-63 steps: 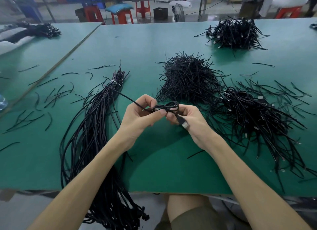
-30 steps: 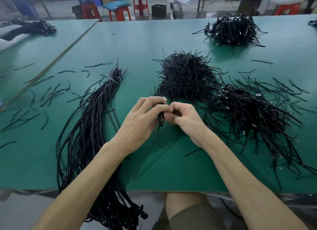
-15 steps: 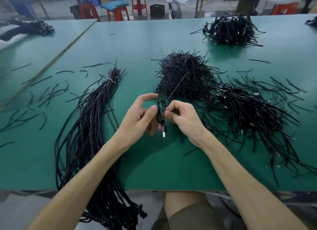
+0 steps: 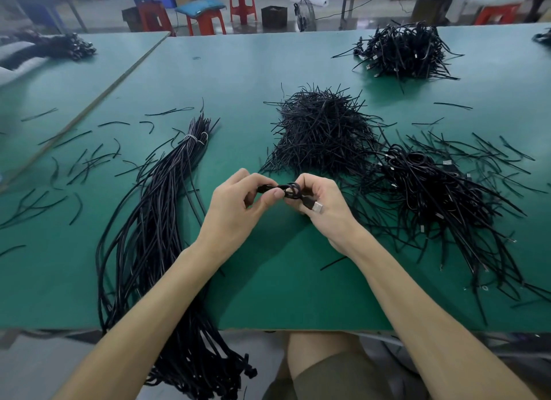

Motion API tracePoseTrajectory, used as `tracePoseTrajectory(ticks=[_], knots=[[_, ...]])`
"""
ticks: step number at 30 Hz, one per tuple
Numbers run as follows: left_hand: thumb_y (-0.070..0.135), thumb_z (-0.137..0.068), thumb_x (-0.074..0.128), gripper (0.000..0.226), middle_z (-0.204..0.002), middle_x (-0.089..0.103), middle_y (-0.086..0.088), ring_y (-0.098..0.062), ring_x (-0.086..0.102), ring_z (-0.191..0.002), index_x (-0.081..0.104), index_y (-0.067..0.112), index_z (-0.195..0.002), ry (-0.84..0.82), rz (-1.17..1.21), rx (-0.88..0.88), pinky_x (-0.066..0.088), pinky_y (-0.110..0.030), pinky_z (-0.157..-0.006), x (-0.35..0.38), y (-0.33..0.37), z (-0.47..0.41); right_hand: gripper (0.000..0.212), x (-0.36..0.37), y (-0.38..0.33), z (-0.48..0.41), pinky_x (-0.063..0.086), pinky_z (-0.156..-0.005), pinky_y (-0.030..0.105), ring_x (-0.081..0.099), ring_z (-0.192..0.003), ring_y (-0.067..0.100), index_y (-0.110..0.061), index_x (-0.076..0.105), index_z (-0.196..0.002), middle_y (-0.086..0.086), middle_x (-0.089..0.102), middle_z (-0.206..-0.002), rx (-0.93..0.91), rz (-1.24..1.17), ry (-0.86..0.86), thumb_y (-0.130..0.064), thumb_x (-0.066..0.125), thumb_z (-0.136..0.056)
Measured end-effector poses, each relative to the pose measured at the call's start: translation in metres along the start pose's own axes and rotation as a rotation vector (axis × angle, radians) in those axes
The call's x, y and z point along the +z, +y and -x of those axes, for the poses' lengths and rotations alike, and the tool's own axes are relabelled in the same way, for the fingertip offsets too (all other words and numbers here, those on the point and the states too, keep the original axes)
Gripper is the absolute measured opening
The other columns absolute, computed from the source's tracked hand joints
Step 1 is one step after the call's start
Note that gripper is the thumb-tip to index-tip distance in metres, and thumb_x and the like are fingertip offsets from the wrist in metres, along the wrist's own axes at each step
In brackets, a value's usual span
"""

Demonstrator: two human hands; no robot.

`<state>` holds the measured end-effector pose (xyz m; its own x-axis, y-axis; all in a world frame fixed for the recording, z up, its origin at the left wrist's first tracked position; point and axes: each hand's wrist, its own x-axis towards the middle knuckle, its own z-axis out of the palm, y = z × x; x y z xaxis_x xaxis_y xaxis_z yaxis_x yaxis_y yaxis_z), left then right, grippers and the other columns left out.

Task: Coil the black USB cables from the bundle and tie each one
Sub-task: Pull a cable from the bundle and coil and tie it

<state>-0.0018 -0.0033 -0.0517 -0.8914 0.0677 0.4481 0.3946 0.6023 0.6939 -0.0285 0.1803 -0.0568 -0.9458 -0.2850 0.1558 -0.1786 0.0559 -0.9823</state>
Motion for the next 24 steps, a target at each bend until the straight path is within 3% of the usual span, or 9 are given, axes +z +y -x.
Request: tracePoseTrajectory(ticks=[2,6,9,11,15,17,19,21,24], knots=[[0.049,-0.092,0.066,0.027,-0.079,0.039,0.013,-0.005,0.043,-0.069,0.071,0.022,-0.088,0.049,-0.057,0.019,0.033,-0.010,-0.065,0.000,0.000,0.000,0.023,0.001,0.000,0.000,0.055,-0.083,0.026,0.058,-0.077,0.004,-0.006,0.062,-0.081,-0.008,0.064,-0.074,0.006,-0.056,-0.007,0.015,0.062,-0.090],[0.047,-0.097,0.064,0.041,-0.075,0.049,0.006,-0.011,0.045,-0.063,0.063,0.016,-0.070,0.028,-0.067,0.026,0.032,-0.016,-0.061,0.000,0.002,0.000,0.018,0.002,-0.001,-0.001,0.045,-0.069,0.011,0.056,-0.067,-0.004,-0.009,0.063,-0.080,-0.016,0.065,-0.067,0.043,-0.069,-0.003,0.003,0.066,-0.093],[0.048,-0.104,0.050,0.053,-0.059,0.057,0.002,-0.013,0.042,-0.050,0.072,0.021,-0.065,-0.094,0.185,-0.093,0.033,-0.024,-0.054,-0.001,0.010,0.001,0.027,0.001,-0.001,-0.001,0.041,-0.063,0.013,0.049,-0.059,-0.003,-0.016,0.058,-0.074,-0.016,0.059,-0.063,0.047,-0.052,0.024,0.001,0.065,-0.095],[0.048,-0.108,0.040,0.061,-0.050,0.049,0.000,-0.014,0.037,-0.044,0.077,0.018,-0.069,-0.192,0.414,-0.202,0.030,-0.020,-0.047,-0.004,0.013,0.000,0.028,0.000,-0.002,0.000,0.040,-0.062,0.016,0.046,-0.059,0.001,-0.015,0.058,-0.073,-0.008,0.057,-0.067,0.041,-0.068,0.031,0.001,0.063,-0.096],[0.036,-0.104,0.054,0.037,-0.064,0.055,-0.008,-0.018,0.049,-0.048,0.075,0.008,-0.093,-0.440,0.663,-0.190,0.037,-0.020,-0.043,-0.007,0.012,0.001,0.021,-0.001,-0.005,0.002,0.042,-0.063,0.019,0.049,-0.061,0.006,-0.011,0.060,-0.077,-0.008,0.060,-0.063,0.031,-0.096,0.023,-0.005,0.064,-0.097],[0.030,-0.101,0.063,0.026,-0.072,0.062,-0.014,-0.024,0.059,-0.053,0.071,0.007,-0.093,-0.483,0.694,-0.193,0.043,-0.025,-0.041,-0.005,0.012,0.003,0.021,-0.001,-0.005,0.002,0.043,-0.065,0.020,0.052,-0.062,0.005,-0.011,0.060,-0.077,-0.010,0.060,-0.063,0.032,-0.071,0.021,-0.004,0.063,-0.098],[0.037,-0.091,0.074,0.026,-0.068,0.064,-0.009,-0.027,0.059,-0.053,0.068,0.013,-0.086,-0.385,0.537,-0.191,0.046,-0.029,-0.042,-0.001,0.009,0.002,0.025,0.000,-0.004,0.001,0.043,-0.064,0.018,0.051,-0.061,0.001,-0.013,0.060,-0.076,-0.013,0.060,-0.062,0.031,-0.020,0.020,-0.001,0.062,-0.097],[0.051,-0.075,0.081,0.040,-0.073,0.062,-0.005,-0.027,0.057,-0.063,0.060,0.018,-0.084,-0.225,0.279,-0.173,0.050,-0.036,-0.056,0.004,0.006,0.001,0.028,0.002,-0.004,0.000,0.041,-0.061,0.015,0.049,-0.057,-0.004,-0.015,0.060,-0.074,-0.015,0.059,-0.059,0.032,0.023,0.021,0.002,0.062,-0.096],[0.059,-0.065,0.086,0.060,-0.098,0.051,0.004,-0.013,0.054,-0.083,0.050,0.024,-0.099,-0.019,0.160,-0.081,0.046,-0.026,-0.069,0.002,0.000,0.001,0.030,0.004,-0.005,0.000,0.040,-0.058,0.015,0.047,-0.054,-0.004,-0.016,0.061,-0.073,-0.014,0.058,-0.059,0.036,0.063,0.011,0.004,0.062,-0.095]])
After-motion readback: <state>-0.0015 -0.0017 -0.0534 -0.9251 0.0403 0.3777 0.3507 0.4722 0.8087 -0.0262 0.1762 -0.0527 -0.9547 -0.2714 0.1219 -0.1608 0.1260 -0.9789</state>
